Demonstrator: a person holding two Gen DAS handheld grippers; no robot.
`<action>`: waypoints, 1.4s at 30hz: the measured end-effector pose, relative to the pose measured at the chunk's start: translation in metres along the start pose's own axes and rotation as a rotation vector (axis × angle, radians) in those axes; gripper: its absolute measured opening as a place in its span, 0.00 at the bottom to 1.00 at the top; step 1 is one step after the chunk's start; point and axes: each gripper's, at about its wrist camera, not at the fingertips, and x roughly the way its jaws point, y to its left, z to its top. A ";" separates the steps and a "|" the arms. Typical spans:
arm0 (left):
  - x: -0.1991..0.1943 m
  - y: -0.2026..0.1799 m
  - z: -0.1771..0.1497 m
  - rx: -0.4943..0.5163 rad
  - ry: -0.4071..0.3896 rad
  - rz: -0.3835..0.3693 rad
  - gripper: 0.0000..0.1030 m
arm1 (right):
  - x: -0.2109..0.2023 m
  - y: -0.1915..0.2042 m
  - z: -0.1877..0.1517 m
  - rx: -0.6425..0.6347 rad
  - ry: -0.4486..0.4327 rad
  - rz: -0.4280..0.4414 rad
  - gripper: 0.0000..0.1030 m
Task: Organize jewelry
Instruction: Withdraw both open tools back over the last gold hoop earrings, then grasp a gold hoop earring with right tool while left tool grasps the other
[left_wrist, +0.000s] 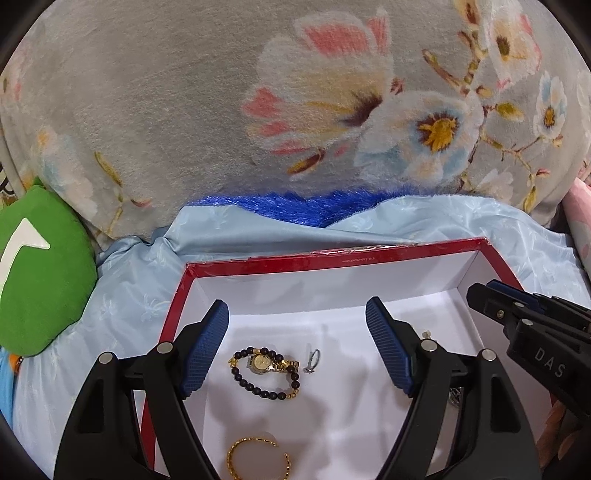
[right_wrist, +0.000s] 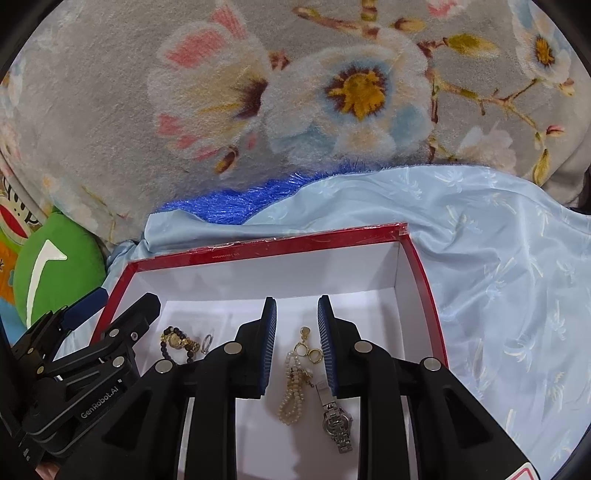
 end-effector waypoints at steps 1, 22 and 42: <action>-0.004 0.003 -0.001 -0.015 -0.004 -0.004 0.72 | -0.008 0.002 -0.004 -0.009 -0.027 -0.007 0.22; -0.204 0.147 -0.252 -0.200 0.227 0.149 0.77 | -0.177 0.102 -0.298 -0.243 0.130 0.207 0.38; -0.234 0.136 -0.286 -0.177 0.191 0.118 0.77 | -0.138 0.156 -0.324 -0.325 0.179 0.065 0.18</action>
